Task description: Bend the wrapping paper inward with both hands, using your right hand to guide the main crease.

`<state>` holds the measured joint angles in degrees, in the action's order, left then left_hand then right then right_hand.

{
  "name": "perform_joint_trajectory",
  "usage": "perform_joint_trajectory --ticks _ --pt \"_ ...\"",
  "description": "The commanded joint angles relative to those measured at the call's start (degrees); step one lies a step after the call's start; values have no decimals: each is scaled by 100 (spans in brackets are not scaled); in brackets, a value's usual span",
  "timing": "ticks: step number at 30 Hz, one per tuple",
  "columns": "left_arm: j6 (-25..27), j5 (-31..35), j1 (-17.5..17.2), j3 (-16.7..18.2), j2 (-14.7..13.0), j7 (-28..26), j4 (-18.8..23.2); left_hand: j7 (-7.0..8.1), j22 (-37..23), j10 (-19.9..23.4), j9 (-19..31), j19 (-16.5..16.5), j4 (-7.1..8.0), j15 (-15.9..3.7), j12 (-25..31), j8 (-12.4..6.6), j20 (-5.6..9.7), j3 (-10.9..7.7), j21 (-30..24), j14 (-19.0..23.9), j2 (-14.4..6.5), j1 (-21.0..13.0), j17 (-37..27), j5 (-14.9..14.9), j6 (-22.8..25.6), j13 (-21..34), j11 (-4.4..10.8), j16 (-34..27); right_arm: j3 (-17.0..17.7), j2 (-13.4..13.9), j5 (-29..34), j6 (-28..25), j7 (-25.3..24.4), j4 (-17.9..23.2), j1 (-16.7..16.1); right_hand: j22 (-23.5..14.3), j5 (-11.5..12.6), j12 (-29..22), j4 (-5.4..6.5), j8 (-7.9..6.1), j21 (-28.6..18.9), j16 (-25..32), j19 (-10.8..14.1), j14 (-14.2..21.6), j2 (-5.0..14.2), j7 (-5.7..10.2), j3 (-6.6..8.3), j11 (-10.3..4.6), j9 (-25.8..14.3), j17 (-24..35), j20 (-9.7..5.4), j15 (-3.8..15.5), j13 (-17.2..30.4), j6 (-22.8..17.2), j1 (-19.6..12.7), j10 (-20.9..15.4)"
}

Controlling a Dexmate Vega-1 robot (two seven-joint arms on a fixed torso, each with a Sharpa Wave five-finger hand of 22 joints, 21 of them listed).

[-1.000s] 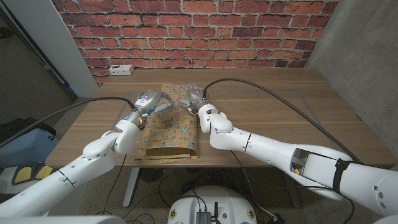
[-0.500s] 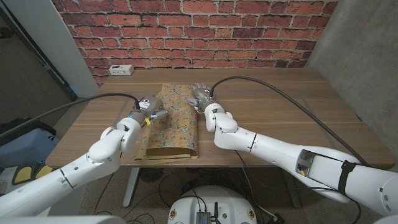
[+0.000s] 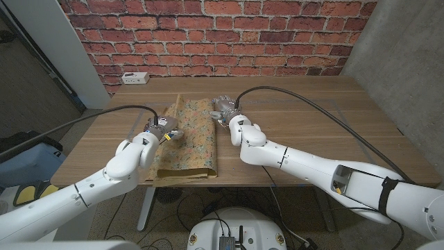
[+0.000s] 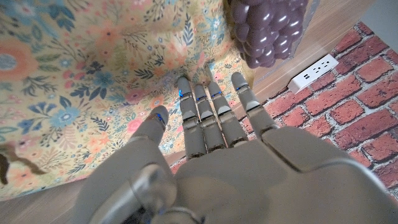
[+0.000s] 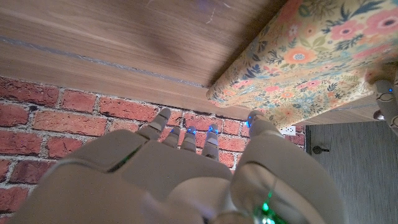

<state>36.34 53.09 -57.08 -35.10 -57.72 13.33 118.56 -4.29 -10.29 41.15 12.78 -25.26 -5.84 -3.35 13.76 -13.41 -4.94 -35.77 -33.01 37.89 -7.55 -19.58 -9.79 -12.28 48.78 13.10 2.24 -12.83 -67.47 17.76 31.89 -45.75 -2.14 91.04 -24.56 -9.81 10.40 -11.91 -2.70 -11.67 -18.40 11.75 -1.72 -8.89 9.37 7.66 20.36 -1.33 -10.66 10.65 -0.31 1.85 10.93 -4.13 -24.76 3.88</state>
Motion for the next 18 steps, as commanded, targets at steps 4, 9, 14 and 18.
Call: perform_joint_trajectory --ticks 4,9,14,18 --pt "458 806 345 -349 84 1433 26 -31 -18 106 45 -505 18 38 18 -10 -24 -2 -131 361 62 202 -20 42 20 18 -51 -9 -594 -253 67 30 705 -587 521 -11 -13 1 57 -15 144 7 -137 -106 160 67 78 -108 -21 49 -104 273 19 -83 -5 41" --pt "398 729 311 -293 127 1341 -34 66 -9 -214 25 -241 0 37 -143 154 -78 -61 48 35 62 309 -21 71 -323 -1 -79 190 -985 -344 206 55 1186 -792 777 -21 25 58 469 73 421 -2 -496 -376 243 212 214 -819 -26 124 -168 381 24 45 231 130" --pt "326 669 317 -273 143 1291 -82 98 -10 -466 8 -21 -30 48 -228 240 -54 -114 191 -272 57 357 -19 86 -601 -10 -56 267 -1141 -380 326 136 1301 -904 850 -29 55 144 737 182 613 -41 -771 -738 239 414 525 -1046 -22 122 -248 444 28 560 239 433" --pt "297 636 341 -274 172 1273 -125 105 -11 -521 5 38 -31 53 -239 249 -48 -125 229 -320 53 375 -20 92 -656 -12 -58 265 -1441 -439 607 79 1588 -979 1036 -29 38 162 573 155 677 -75 -856 -927 232 497 867 -1097 -19 53 -320 497 26 890 -82 728"
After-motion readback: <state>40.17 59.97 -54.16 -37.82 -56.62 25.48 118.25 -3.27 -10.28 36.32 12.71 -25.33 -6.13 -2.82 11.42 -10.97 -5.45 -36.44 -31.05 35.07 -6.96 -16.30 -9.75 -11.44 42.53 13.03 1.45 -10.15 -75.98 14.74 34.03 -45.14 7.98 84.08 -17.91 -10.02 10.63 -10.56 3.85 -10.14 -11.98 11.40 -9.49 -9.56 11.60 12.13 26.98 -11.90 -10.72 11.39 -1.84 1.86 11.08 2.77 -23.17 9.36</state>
